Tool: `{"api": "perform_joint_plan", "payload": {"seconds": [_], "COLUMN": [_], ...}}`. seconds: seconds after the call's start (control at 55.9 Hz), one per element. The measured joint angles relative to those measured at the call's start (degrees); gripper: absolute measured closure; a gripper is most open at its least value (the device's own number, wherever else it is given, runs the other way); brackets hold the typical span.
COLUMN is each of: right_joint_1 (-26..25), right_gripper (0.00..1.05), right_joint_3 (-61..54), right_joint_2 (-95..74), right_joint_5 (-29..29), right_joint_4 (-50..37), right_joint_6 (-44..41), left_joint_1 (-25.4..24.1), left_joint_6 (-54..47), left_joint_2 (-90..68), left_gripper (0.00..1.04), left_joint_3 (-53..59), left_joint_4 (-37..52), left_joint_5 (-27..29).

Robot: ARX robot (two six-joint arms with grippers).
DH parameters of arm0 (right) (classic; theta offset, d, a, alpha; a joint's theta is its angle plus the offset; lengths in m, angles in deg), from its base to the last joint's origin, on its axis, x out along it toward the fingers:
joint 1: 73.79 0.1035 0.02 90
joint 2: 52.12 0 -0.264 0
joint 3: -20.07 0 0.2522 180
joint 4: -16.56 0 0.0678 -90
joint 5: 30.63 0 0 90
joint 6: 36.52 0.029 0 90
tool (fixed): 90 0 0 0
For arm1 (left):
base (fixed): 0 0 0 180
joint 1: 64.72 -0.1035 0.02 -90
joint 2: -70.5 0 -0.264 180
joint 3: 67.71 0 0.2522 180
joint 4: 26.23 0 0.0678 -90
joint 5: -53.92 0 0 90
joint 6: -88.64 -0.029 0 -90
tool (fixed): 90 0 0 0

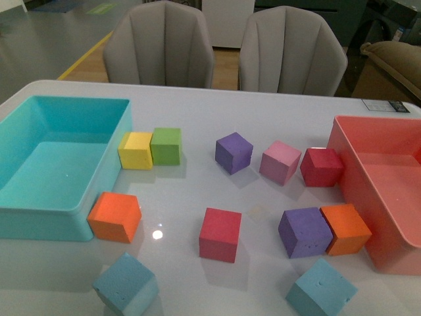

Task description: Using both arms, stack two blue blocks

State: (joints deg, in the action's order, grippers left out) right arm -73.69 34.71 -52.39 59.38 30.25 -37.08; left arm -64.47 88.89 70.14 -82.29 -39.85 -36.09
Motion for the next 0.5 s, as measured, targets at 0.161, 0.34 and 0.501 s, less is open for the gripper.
{"api": "perform_joint_plan", "payload": {"seconds": [0.161,0.34,0.501], "right_joint_1": [0.00,0.00,0.00], "right_gripper": [0.09,0.09,0.09], "right_joint_3": [0.00,0.00,0.00], "right_joint_2": [0.00,0.00,0.00], "right_joint_5": [0.00,0.00,0.00], "right_joint_4": [0.00,0.00,0.00], "right_joint_6": [0.00,0.00,0.00], "left_joint_1": [0.00,0.00,0.00], "left_joint_6": [-0.02,0.00,0.00], "left_joint_2": [0.00,0.00,0.00], "left_gripper": [0.09,0.09,0.09], "left_joint_3": [0.00,0.00,0.00], "left_joint_4": [0.00,0.00,0.00], "left_joint_5": [0.00,0.00,0.00]}}
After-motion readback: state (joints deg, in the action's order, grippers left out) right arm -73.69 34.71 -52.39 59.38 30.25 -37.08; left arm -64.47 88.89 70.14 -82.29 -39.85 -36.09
